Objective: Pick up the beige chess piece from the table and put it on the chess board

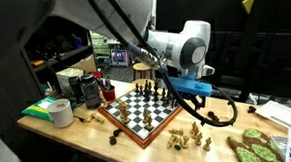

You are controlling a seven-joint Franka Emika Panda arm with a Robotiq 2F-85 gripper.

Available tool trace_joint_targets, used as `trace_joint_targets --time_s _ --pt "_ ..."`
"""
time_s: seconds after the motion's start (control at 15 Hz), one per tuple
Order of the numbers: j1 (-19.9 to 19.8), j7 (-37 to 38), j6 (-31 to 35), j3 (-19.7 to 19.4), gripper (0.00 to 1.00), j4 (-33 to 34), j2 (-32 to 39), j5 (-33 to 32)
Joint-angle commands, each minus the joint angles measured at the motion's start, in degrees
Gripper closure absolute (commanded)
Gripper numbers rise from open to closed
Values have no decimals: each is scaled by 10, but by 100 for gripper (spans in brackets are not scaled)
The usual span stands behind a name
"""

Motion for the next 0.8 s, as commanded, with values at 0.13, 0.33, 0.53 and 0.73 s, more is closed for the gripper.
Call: trace_joint_targets --time_s 0.13,0.33,0.53,0.73 --pt "-22 -74 14 6 0 49 81 6" --pt "-34 -101 4 10 0 85 119 10" --pt "-53 -139 -10 16 0 119 148 31" --pt "-79 -193 -39 24 0 147 170 87"
